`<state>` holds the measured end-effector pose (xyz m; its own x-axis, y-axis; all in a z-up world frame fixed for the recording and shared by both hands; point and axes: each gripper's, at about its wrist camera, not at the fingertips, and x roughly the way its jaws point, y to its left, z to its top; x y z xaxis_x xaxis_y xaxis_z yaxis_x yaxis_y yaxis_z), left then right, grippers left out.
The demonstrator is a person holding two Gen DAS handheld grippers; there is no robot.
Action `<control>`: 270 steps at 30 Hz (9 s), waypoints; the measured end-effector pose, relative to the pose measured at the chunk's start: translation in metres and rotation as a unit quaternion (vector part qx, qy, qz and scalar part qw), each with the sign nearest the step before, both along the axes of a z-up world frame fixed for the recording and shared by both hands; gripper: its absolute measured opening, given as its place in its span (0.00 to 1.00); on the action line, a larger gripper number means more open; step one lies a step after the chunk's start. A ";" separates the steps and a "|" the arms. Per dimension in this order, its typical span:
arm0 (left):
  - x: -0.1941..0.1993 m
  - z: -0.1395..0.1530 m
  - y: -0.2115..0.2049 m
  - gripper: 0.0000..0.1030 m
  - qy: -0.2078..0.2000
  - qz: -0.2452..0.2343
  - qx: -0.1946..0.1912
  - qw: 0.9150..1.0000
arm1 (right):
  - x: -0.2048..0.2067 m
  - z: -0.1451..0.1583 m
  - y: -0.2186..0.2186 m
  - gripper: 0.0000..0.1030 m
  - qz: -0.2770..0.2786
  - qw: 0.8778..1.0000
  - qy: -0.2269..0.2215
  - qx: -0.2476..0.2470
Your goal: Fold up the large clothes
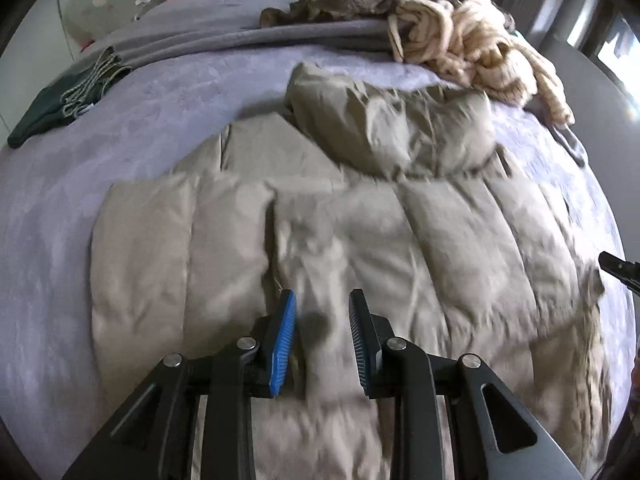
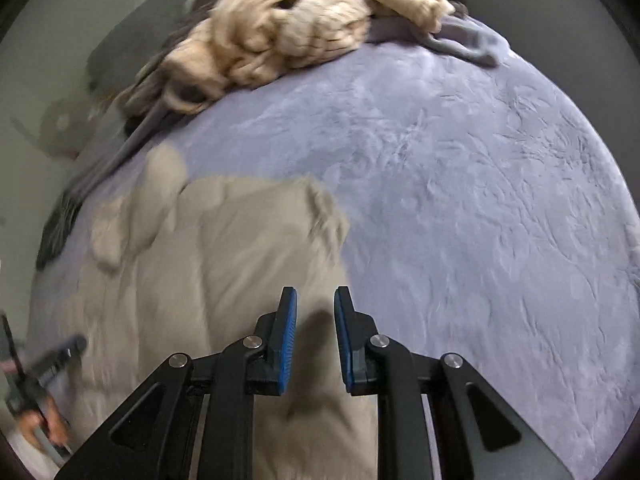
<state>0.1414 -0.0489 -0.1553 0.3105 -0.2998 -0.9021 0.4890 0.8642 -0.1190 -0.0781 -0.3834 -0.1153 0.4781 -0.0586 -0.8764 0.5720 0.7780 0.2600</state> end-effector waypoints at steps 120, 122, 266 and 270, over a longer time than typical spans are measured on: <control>-0.212 -0.012 0.227 0.61 0.250 0.166 -0.165 0.939 | -0.249 -0.030 0.134 1.00 -0.185 0.913 -0.033 0.363; -0.207 -0.010 0.227 0.15 0.242 0.154 -0.148 0.947 | -0.245 -0.028 0.133 1.00 -0.183 0.913 -0.029 0.364; 0.022 0.010 0.064 1.00 -0.002 0.135 0.073 0.988 | 0.004 0.012 0.009 0.58 -0.013 0.991 0.006 0.130; 0.000 0.000 0.069 1.00 0.029 0.138 0.074 0.987 | -0.016 0.007 0.021 0.69 -0.022 0.988 0.007 0.153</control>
<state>0.1415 0.0205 -0.1557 0.3080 -0.0752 -0.9484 0.2278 0.9737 -0.0032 -0.0939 -0.3626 -0.1081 0.4689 0.1894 -0.8627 0.6083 0.6389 0.4709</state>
